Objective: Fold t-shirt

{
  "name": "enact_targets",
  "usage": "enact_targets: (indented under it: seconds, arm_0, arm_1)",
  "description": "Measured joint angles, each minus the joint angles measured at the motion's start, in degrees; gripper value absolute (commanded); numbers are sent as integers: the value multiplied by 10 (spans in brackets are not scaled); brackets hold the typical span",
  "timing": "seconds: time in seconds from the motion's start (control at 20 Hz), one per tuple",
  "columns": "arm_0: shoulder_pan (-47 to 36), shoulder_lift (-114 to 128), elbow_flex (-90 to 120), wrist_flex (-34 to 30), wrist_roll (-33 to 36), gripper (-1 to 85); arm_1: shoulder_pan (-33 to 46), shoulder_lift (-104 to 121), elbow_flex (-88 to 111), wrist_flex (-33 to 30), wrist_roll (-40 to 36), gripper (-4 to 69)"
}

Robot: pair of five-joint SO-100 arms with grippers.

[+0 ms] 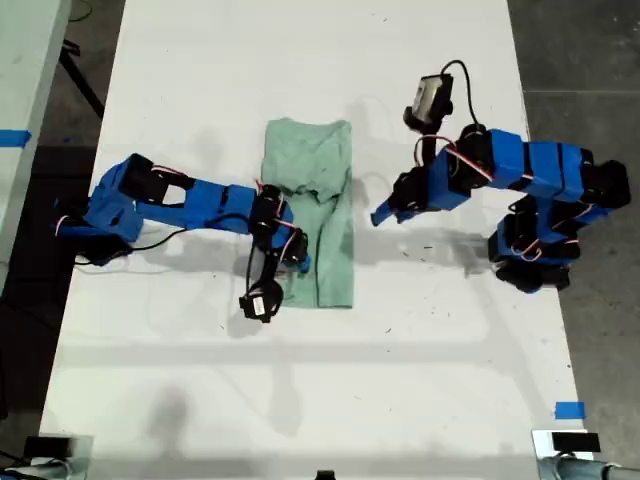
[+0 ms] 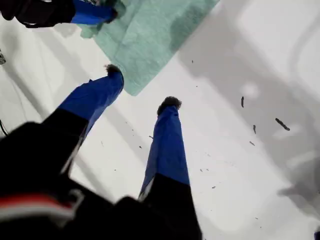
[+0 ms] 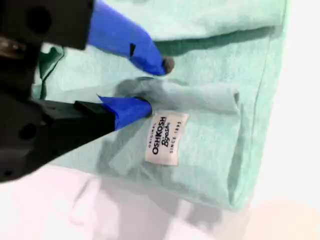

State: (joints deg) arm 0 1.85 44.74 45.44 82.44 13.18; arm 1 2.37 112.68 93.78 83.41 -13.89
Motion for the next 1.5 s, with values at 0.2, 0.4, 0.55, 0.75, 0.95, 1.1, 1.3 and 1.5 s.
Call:
enact_targets:
  seconds: [0.2,0.4,0.55,0.75,0.95,1.1,1.3,1.5]
  arm_0:
    - [3,69,-1,18,42,302]
    - [10,226,25,109,49,286]
    - [33,317,120,137,31,288]
    - [105,356,276,58,-42,290]
    - [135,362,400,-90,-83,290]
    - [131,341,411,-132,-90,290]
    - [130,302,429,-162,-90,284]
    - [110,264,435,-175,-106,276]
  arm_1:
    - [0,0,12,-9,0,188]
    - [0,4,12,-9,1,185]
    - [-30,9,28,-33,1,163]
    - [-94,-27,36,-112,0,228]
    - [-134,-149,36,-168,11,259]
    - [-136,-214,-1,-188,14,268]
    - [-136,-283,-27,-206,15,270]
    - [-136,-360,-49,-242,15,266]
